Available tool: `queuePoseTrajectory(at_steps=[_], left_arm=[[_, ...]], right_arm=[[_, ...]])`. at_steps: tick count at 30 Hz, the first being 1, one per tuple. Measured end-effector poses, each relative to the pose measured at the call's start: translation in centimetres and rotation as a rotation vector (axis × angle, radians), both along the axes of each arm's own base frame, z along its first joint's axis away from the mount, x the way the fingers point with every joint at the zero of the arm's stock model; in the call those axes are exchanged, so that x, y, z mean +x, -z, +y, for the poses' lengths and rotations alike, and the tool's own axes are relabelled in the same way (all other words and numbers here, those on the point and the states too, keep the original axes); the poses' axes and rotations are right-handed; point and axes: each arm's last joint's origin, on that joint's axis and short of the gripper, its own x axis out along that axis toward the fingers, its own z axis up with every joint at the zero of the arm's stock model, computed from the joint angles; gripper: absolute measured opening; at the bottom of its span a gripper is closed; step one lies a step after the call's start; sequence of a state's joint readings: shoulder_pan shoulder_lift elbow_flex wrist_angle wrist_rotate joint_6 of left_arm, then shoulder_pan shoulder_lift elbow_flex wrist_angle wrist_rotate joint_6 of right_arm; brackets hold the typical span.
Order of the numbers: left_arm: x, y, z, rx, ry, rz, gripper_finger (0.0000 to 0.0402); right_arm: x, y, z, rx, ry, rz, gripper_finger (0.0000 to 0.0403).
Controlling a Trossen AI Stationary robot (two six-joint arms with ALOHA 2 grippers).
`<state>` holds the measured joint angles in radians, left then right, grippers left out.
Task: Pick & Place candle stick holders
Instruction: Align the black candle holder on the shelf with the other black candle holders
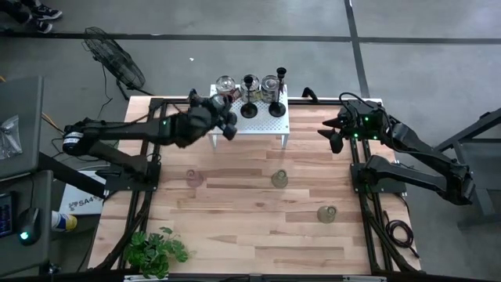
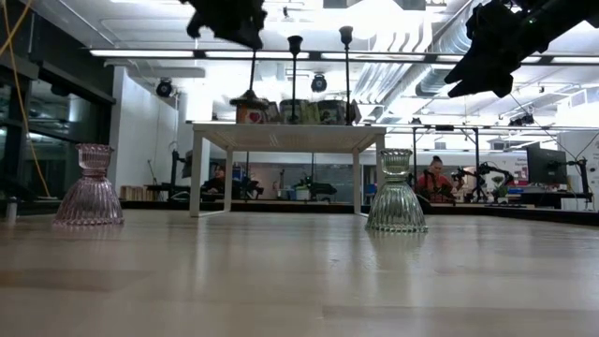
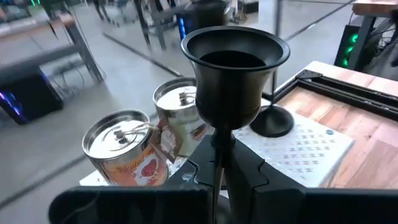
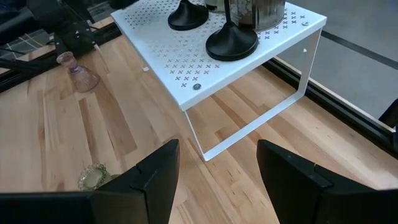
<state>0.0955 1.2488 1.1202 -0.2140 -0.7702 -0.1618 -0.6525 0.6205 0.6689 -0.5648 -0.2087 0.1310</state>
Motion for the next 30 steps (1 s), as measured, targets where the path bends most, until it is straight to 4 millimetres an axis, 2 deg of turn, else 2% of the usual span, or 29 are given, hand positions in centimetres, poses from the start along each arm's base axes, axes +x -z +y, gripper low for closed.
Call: queuePoseTrajectory(at_steps=[5,18,30], left_arm=[[-0.3,0.5,1.9,-0.066,-0.014,0.001,0.0006],[-0.6,0.9,2.1,-0.059,-0.063,0.056,0.0006],[-1.3,0.9,5.0,-0.129,-0.107,-0.011,0.0006]], right_arm=[[0.0,0.0,0.0,-0.001,0.002,0.0,0.0207],[0.0,-0.1,-0.1,-0.014,0.019,0.001,0.0207],[0.0,-0.1,-0.1,-0.014,0.019,0.002,0.0207]])
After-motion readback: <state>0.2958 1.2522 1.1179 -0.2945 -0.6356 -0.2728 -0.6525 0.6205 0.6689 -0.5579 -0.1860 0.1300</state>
